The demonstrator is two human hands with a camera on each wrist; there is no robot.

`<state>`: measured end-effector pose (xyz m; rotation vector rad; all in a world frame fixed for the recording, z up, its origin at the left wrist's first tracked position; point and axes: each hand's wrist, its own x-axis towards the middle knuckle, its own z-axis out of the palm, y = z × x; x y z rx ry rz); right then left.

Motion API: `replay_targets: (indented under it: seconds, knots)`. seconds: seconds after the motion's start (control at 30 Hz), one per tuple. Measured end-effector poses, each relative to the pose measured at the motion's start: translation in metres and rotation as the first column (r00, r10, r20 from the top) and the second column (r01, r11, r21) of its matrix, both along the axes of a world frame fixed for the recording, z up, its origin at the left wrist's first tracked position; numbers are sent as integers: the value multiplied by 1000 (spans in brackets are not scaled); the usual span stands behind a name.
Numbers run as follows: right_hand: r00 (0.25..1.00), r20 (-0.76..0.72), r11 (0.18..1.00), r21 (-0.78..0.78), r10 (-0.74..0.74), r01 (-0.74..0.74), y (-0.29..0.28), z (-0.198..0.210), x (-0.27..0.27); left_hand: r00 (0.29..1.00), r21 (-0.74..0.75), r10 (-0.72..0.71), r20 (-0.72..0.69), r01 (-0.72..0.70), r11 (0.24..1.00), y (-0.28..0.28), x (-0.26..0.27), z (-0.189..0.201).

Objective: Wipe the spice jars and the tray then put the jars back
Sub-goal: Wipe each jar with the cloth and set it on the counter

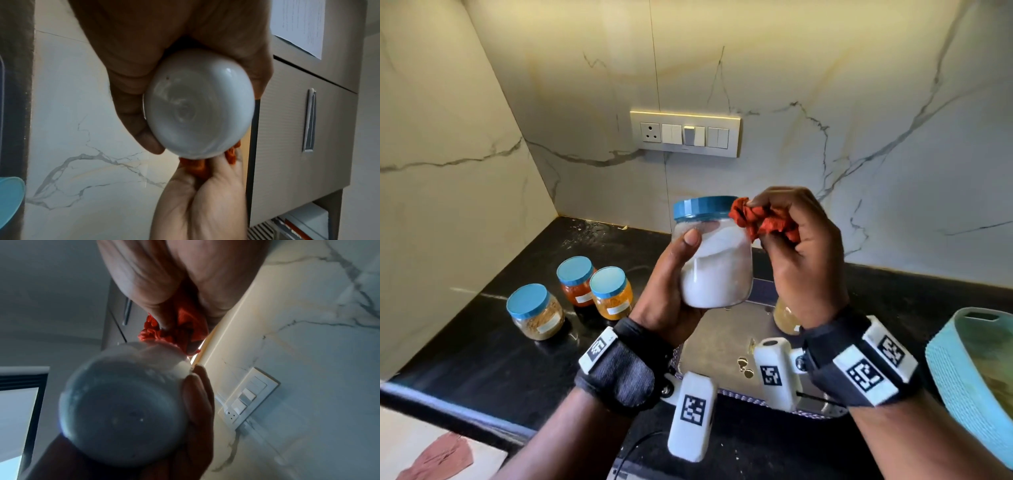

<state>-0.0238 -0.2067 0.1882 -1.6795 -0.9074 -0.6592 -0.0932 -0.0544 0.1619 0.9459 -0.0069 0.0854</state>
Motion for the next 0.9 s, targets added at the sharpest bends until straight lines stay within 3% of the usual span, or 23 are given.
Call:
replay_targets:
  seconds: [0.1, 0.2, 0.33, 0.5, 0.63, 0.7, 0.9]
  knots:
    - [995, -71, 997, -28, 69, -71, -8, -10, -14, 1000, -33, 15, 1, -15, 999, 8, 1, -2]
    - [991, -20, 984, -117, 132, -133, -15, -27, -39, 998, -62, 59, 11, -58, 996, 17, -1, 0]
    - [996, 73, 989, -138, 57, -47, -16, -32, -38, 997, -68, 49, 58, -45, 997, 13, 0, 3]
    - [980, 198, 963, -266, 13, 41, -13, -31, -38, 997, 109, 77, 25, -79, 991, 17, 6, -6]
    - [981, 189, 940, -342, 53, 16, -6, -35, -41, 992, 267, 122, 28, -125, 955, 21, 3, -18]
    - [984, 171, 942, -335, 56, 5, -5, -31, -34, 991, 268, 133, 29, -136, 954, 21, 4, -17]
    - [998, -67, 995, -103, -21, 14, 8, -15, -9, 985, 214, 168, 43, -173, 962, 19, 13, -10]
